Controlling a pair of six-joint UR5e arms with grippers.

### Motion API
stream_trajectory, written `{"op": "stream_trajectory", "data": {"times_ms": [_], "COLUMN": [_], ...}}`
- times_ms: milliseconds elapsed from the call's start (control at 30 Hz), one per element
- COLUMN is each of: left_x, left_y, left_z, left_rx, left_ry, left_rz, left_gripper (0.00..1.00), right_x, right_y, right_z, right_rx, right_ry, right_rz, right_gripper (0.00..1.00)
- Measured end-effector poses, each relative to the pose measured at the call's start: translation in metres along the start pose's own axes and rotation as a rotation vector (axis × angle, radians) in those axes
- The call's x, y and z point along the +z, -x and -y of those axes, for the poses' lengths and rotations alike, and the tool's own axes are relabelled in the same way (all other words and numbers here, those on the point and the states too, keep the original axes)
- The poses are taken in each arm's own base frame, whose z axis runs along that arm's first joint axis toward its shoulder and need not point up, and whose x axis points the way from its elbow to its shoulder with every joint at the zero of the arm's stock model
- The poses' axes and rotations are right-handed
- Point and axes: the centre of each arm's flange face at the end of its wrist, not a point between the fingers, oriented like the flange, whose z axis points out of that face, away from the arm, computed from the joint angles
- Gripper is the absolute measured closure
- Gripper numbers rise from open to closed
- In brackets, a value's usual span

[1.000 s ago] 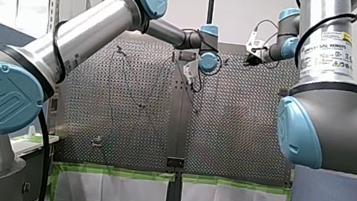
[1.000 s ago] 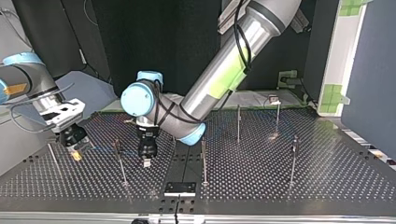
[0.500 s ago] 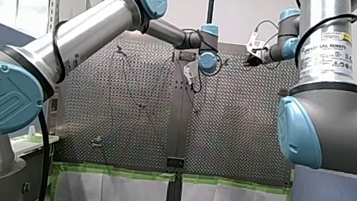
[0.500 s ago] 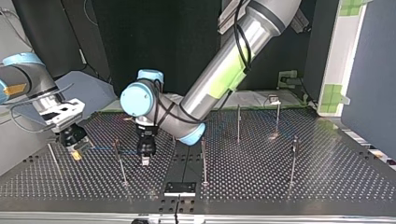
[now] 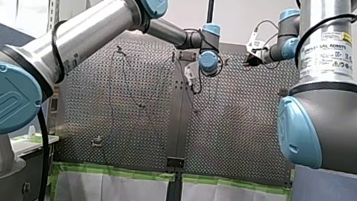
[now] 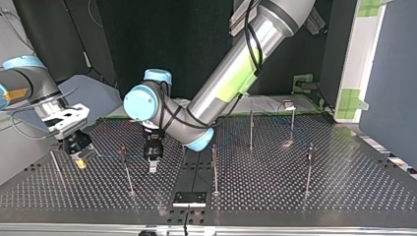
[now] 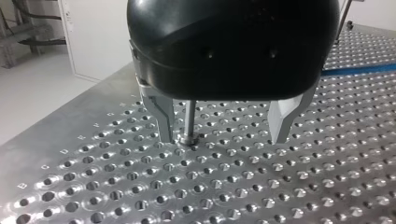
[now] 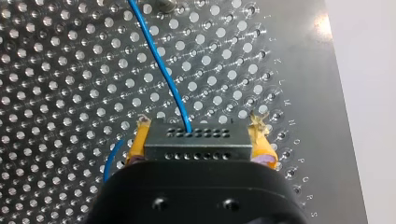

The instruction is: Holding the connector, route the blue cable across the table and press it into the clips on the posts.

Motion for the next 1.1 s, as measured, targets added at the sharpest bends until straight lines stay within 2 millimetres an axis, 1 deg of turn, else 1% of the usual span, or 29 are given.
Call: {"op": "stream_trajectory", "data": {"times_ms": [167, 300, 433, 467, 533, 667, 867, 1100], "left_x": [-0.006, -0.017, -0.039, -0.047, -0.056, -0.068, -0.08, -0.091], "left_y": [0.0, 0.003, 0.002, 0.003, 0.007, 0.019, 0.039, 0.07], "left_z": [0.001, 0.007, 0.021, 0.026, 0.031, 0.039, 0.043, 0.034], "left_rx": [0.006, -0.004, 0.002, 0.003, 0.0, -0.021, -0.057, -0.088], "left_ry": [0.009, 0.007, -0.01, -0.02, -0.036, -0.083, -0.137, -0.122], "left_rz": [-0.031, -0.055, -0.097, -0.106, -0.112, -0.104, -0.073, 0.003], "left_gripper": [0.0, 0.0, 0.0, 0.0, 0.0, 0.0, 0.0, 0.0], "right_x": [0.0, 0.0, 0.0, 0.0, 0.0, 0.0, 0.0, 0.001], "right_y": [0.0, 0.0, 0.0, 0.0, 0.0, 0.0, 0.001, 0.002], "right_z": [0.0, 0.0, 0.0, 0.0, 0.0, 0.0, 0.001, 0.004], "right_rx": [0.001, 0.001, 0.001, 0.001, 0.001, 0.001, 0.002, 0.002], "right_ry": [0.0, 0.0, 0.0, -0.001, -0.001, -0.001, -0.003, -0.007], "right_rz": [0.001, 0.001, 0.001, 0.002, 0.002, 0.002, 0.004, 0.007], "right_gripper": [1.0, 1.0, 1.0, 1.0, 1.0, 1.0, 1.0, 1.0]}}
